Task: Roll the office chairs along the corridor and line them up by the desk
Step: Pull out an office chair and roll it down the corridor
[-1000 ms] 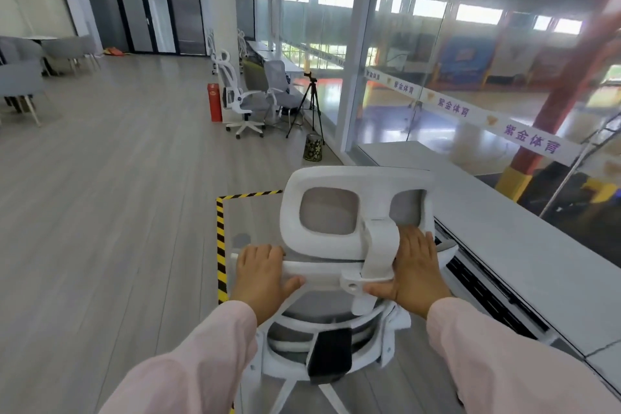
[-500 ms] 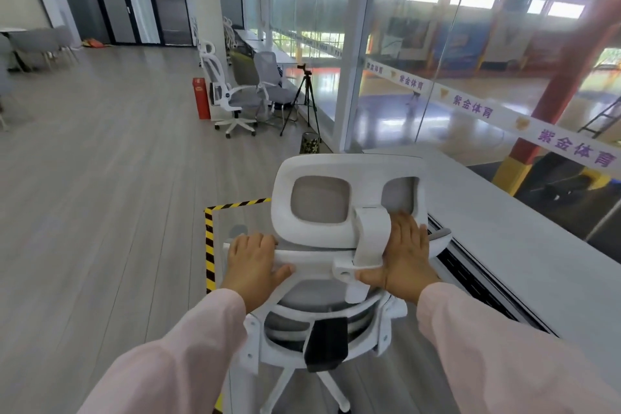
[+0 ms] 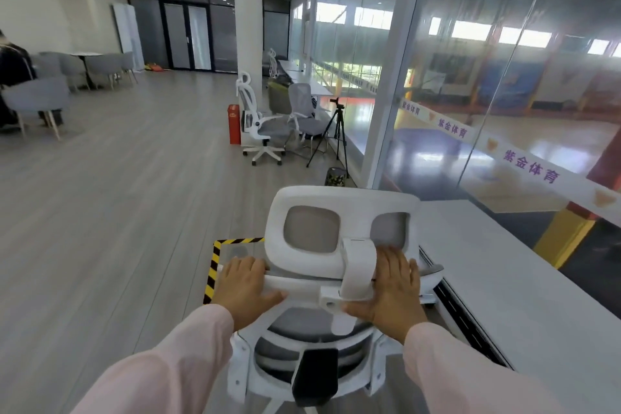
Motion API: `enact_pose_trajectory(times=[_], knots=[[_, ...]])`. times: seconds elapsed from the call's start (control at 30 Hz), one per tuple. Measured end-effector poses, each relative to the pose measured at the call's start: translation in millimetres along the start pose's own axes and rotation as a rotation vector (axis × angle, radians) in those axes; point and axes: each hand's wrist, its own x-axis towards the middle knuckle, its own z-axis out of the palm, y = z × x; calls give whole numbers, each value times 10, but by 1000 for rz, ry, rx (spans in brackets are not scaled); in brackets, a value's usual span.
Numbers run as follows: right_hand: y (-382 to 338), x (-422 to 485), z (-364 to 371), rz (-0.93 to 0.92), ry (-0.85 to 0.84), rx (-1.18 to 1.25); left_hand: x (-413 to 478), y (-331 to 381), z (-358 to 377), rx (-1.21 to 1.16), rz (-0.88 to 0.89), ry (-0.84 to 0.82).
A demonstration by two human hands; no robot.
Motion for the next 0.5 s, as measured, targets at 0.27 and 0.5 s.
enact_pose_trajectory(times=[0.27, 0.5], knots=[[371, 972, 194, -24, -4, -2, 983, 90, 146, -21, -11, 34], [547, 1633, 304, 1, -20, 22, 1735, 45, 261, -41, 49, 87]])
